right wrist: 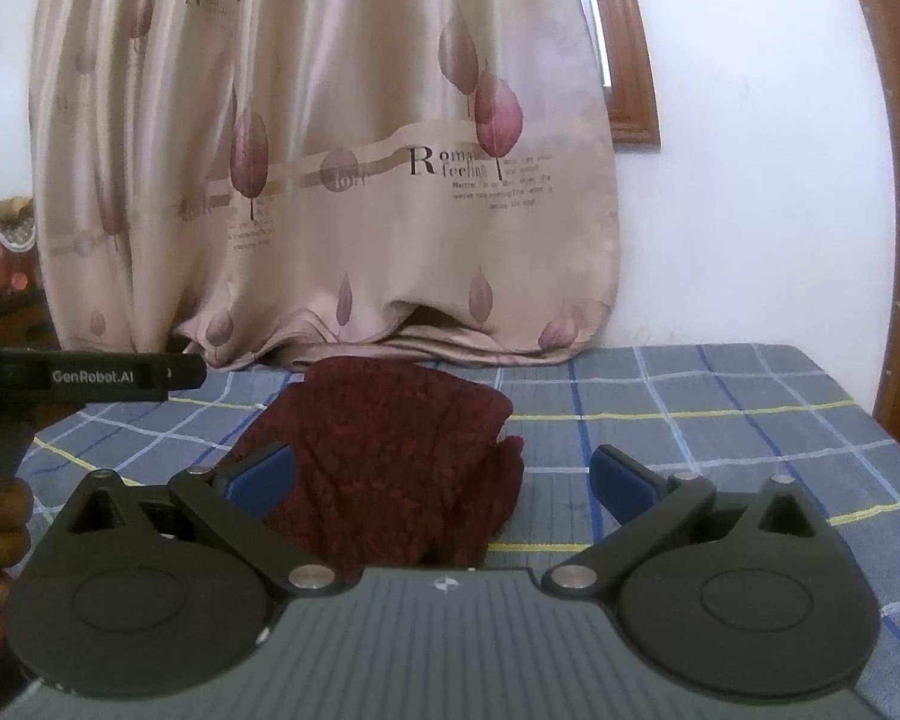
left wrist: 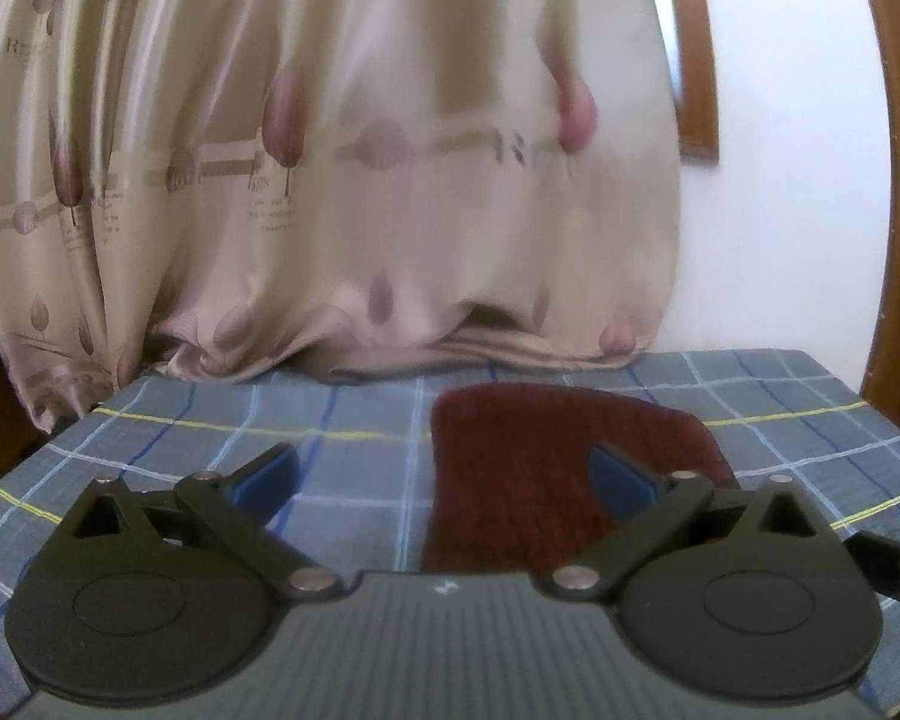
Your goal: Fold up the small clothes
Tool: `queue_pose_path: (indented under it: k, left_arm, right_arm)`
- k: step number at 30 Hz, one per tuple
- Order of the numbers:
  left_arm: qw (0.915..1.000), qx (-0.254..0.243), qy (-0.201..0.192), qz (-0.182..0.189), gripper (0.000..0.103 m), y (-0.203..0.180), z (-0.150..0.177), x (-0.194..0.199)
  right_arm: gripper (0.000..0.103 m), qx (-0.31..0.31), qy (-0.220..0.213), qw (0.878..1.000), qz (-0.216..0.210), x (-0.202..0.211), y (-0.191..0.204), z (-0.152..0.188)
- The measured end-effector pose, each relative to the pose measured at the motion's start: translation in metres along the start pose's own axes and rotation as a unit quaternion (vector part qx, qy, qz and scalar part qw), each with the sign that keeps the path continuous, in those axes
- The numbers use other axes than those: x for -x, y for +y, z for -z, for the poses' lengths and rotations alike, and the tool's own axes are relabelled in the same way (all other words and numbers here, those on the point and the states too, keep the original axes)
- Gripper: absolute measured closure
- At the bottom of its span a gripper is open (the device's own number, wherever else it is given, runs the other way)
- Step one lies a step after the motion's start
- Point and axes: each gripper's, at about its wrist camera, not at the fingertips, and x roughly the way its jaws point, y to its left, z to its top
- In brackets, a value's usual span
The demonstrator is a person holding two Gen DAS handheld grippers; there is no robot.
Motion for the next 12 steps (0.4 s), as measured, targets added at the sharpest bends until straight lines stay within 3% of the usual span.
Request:
queue_pose_path:
  k: [5,12]
  left_arm:
    - [0.9997,0.011,0.009,0.018,0.0,0.004,0.005,-0.006]
    - [0.9999,0.005,0.015,0.002,0.0,0.0,0.007,-0.012]
  right_arm:
    - [0.0,-0.002,0.009,1.0,-0.002,-0.002,-0.001,0.002]
    - [0.0,-0.004,0.009,1.0,0.003,-0.005,-0.007,0.003]
